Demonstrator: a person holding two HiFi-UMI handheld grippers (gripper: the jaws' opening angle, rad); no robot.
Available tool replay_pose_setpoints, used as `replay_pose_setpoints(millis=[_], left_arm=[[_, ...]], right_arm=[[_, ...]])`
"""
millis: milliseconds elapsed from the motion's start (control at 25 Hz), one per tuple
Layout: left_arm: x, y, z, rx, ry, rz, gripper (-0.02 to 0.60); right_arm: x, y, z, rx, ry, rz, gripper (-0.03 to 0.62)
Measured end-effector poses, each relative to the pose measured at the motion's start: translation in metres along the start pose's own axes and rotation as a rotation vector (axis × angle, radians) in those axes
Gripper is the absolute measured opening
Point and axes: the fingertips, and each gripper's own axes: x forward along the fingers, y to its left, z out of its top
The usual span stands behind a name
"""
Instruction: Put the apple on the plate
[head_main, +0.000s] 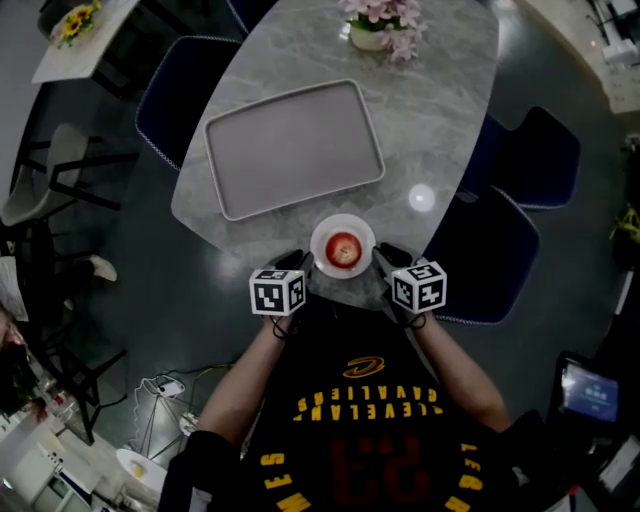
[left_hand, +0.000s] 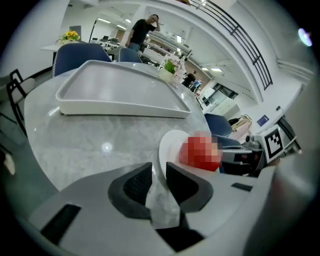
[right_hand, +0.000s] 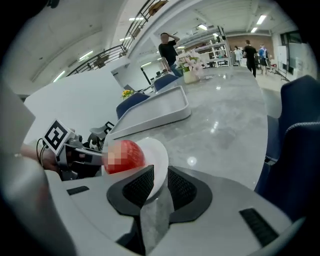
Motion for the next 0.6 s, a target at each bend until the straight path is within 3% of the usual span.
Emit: replay_pose_setpoints(millis=[320,600], left_arm=[[0.01,-0.002,-0.003,-0.114,0.021,-0.071,0.075],[0.012,-0.001,-0.006,-0.168,0.029,-0.076,0.075]], right_arm=[[0.011,-0.001,-0.019,0.156,0.05,0.022,0.086],[0.014,0.004,-0.023,0.297,0.06,0.069,0.086]])
